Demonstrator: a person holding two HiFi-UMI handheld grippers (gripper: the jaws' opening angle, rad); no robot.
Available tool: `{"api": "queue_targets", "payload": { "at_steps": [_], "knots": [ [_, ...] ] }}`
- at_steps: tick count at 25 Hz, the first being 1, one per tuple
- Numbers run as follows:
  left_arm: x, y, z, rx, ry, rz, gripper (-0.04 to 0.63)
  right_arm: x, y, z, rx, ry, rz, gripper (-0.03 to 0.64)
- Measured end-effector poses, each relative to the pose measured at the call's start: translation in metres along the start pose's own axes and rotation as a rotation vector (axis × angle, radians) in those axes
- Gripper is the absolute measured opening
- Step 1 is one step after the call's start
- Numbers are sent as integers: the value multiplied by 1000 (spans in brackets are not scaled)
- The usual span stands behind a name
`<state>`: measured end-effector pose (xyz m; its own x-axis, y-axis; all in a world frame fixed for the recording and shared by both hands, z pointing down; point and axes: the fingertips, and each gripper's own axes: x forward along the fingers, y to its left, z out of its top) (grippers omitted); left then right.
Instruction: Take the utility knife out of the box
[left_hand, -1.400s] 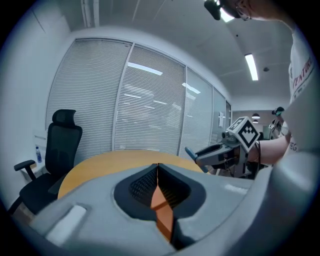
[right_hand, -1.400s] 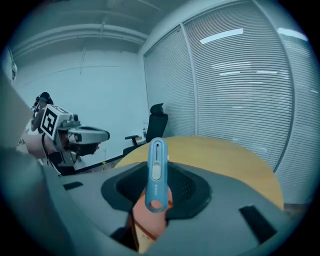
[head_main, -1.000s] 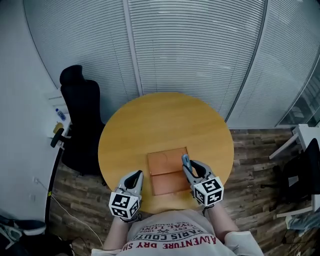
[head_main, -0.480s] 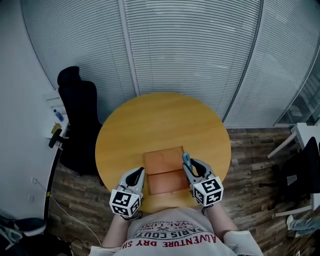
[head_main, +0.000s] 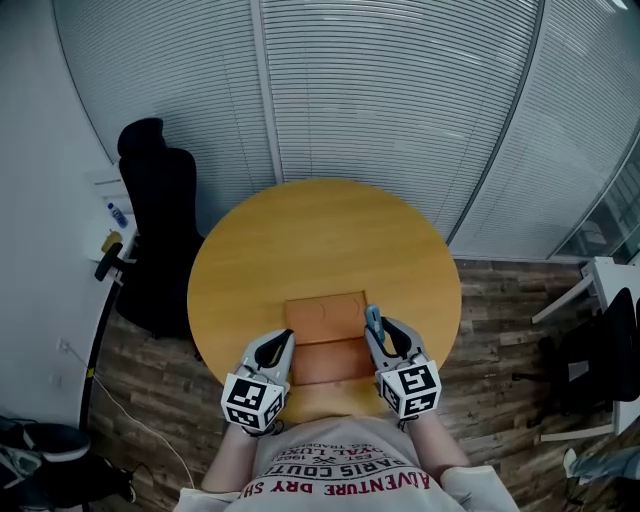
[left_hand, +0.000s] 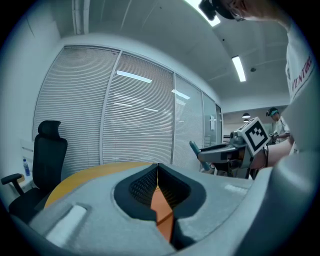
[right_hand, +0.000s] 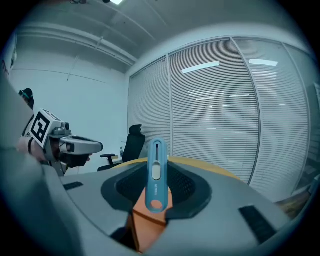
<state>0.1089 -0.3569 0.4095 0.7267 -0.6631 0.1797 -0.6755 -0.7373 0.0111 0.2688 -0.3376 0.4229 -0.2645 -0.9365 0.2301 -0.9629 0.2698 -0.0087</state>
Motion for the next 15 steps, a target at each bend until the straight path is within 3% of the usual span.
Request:
{"api": "queue_targets", "payload": {
  "at_steps": [15],
  "knots": [
    [4,5,-2,-20,7,4,11,12,7,-3,-6,26,20,133]
  ]
}}
